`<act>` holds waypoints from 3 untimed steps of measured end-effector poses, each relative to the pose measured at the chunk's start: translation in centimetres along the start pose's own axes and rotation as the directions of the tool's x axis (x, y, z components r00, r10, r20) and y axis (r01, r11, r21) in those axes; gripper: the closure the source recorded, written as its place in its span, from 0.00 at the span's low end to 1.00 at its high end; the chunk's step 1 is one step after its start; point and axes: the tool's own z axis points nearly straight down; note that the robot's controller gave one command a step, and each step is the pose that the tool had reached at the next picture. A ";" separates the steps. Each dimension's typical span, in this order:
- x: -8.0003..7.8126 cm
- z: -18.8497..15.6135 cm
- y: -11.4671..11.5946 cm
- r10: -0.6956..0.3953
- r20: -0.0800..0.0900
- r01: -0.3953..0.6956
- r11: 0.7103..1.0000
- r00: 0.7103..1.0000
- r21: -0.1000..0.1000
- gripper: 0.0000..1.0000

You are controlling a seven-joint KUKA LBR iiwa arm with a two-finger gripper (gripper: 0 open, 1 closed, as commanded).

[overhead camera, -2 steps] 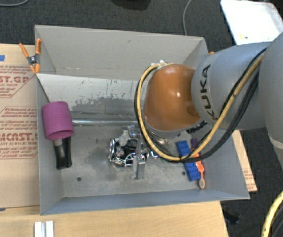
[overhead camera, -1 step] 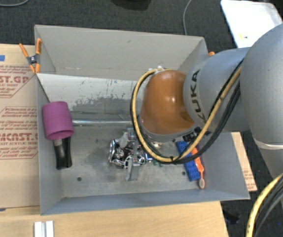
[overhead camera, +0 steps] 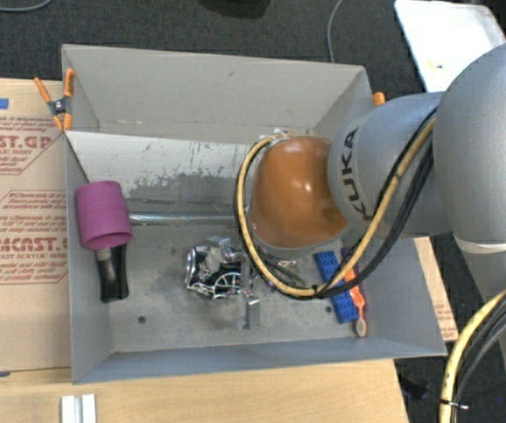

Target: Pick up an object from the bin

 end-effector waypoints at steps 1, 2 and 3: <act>0.2 -5.9 -1.1 0.080 -0.005 -0.080 0.997 0.997 -0.002 0.00; 0.0 -1.3 -1.3 0.093 0.001 -0.093 0.996 0.996 -0.002 0.00; -0.6 3.7 -3.3 0.136 0.024 -0.136 0.991 0.990 -0.003 0.00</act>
Offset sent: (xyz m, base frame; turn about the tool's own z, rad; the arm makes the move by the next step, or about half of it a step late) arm 0.0021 -0.0146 -0.0296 0.0939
